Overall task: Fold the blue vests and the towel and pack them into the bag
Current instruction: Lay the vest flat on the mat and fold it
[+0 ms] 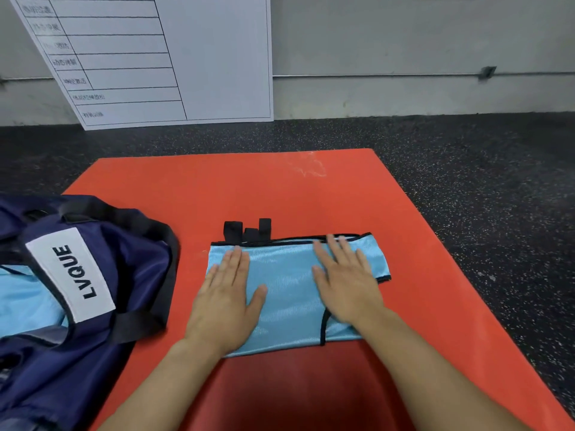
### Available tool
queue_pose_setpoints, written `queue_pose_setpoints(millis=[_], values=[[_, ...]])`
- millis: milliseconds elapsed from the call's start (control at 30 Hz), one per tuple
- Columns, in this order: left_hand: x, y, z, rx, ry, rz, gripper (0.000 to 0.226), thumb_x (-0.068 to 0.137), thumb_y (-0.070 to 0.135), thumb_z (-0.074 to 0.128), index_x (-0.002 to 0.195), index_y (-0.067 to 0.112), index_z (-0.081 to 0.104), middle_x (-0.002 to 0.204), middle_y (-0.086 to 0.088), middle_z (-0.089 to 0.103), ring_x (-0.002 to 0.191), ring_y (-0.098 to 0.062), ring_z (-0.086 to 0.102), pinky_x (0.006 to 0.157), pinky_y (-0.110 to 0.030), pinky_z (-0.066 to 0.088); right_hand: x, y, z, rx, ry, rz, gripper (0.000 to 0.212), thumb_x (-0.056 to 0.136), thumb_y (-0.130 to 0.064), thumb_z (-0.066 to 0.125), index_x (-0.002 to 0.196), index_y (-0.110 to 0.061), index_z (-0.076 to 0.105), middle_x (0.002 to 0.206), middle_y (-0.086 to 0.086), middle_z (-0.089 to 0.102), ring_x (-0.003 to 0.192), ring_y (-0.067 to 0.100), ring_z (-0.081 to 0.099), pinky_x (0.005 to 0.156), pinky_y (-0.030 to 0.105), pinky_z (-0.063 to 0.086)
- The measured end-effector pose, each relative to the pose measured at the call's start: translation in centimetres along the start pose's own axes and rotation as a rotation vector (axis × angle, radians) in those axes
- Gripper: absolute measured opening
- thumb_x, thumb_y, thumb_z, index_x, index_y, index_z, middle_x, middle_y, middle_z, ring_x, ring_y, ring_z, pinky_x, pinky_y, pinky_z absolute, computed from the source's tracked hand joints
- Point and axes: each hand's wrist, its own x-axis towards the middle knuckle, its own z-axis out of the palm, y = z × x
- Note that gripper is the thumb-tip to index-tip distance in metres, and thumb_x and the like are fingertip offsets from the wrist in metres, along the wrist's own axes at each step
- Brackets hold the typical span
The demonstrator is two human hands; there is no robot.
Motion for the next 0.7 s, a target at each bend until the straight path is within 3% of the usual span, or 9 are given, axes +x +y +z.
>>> queue_pose_setpoints(millis=[67, 167, 267, 367, 533, 633, 700], values=[[0.2, -0.9, -0.2, 0.008, 0.009, -0.067, 0.090, 0.090, 0.065, 0.000, 0.162, 0.013, 0.010, 0.170, -0.001, 0.001, 0.156, -0.012, -0.004, 0.125, -0.031, -0.007, 0.0, 1.8, -0.6, -0.029, 0.018, 0.109, 0.060, 0.108, -0.047, 0.015, 0.164, -0.028, 0.003, 0.171, -0.002, -0.007, 0.157, 0.015, -0.014, 0.127, 0.041, -0.007], [0.1, -0.4, -0.3, 0.057, 0.044, -0.085, 0.085, 0.095, 0.060, 0.010, 0.159, 0.006, 0.024, 0.169, -0.009, 0.014, 0.157, -0.020, 0.008, 0.126, -0.040, 0.000, -0.1, 1.4, -0.8, -0.077, 0.071, 0.130, 0.061, 0.108, -0.046, 0.013, 0.164, -0.025, 0.000, 0.171, 0.003, -0.007, 0.157, 0.020, -0.014, 0.127, 0.042, -0.007], [-0.4, 2.1, 0.1, 0.027, 0.029, 0.044, 0.073, 0.099, 0.049, 0.026, 0.154, 0.002, 0.036, 0.164, -0.014, 0.029, 0.154, -0.026, 0.023, 0.123, -0.046, 0.012, -0.6, -1.8, -0.6, -0.031, 0.112, -0.081, 0.063, 0.106, -0.048, 0.012, 0.164, -0.025, 0.008, 0.172, 0.002, -0.003, 0.157, 0.019, -0.011, 0.128, 0.042, -0.006], [-0.7, 3.5, 0.8, -0.007, 0.010, 0.133, 0.069, 0.100, 0.046, 0.032, 0.152, 0.002, 0.041, 0.161, -0.013, 0.033, 0.151, -0.026, 0.030, 0.120, -0.044, 0.017, -1.3, -4.5, 0.3, 0.046, 0.044, -0.280, 0.069, 0.099, -0.053, 0.002, 0.163, -0.031, 0.014, 0.171, -0.003, 0.001, 0.157, 0.014, -0.010, 0.127, 0.040, -0.006], [-0.3, 0.3, 0.2, 0.012, 0.016, -0.014, 0.084, 0.096, 0.064, 0.019, 0.159, 0.009, 0.026, 0.168, -0.006, 0.018, 0.156, -0.017, 0.011, 0.125, -0.038, 0.005, -0.3, -1.6, 0.6, 0.032, 0.013, -0.182, 0.072, 0.095, -0.059, -0.001, 0.162, -0.036, 0.011, 0.171, -0.007, -0.004, 0.156, 0.011, -0.013, 0.127, 0.037, -0.008], [-0.1, -1.0, -0.4, -0.011, 0.006, -0.129, 0.091, 0.090, 0.070, 0.004, 0.162, 0.015, 0.013, 0.170, -0.002, 0.000, 0.156, -0.017, -0.006, 0.127, -0.038, -0.002, 0.4, 0.9, -0.3, 0.044, 0.019, -0.048, 0.057, 0.107, -0.053, 0.017, 0.162, -0.039, 0.013, 0.171, -0.005, -0.003, 0.156, 0.012, -0.013, 0.127, 0.038, -0.007], [-0.4, -1.1, -0.5, -0.025, 0.006, -0.177, 0.091, 0.090, 0.071, 0.004, 0.162, 0.016, 0.015, 0.169, -0.009, -0.003, 0.157, -0.025, -0.005, 0.127, -0.041, 0.001, 0.7, 1.8, -0.8, 0.081, 0.061, -0.028, 0.054, 0.107, -0.051, 0.030, 0.160, -0.040, 0.024, 0.172, -0.001, 0.003, 0.157, 0.015, -0.009, 0.128, 0.039, -0.005]])
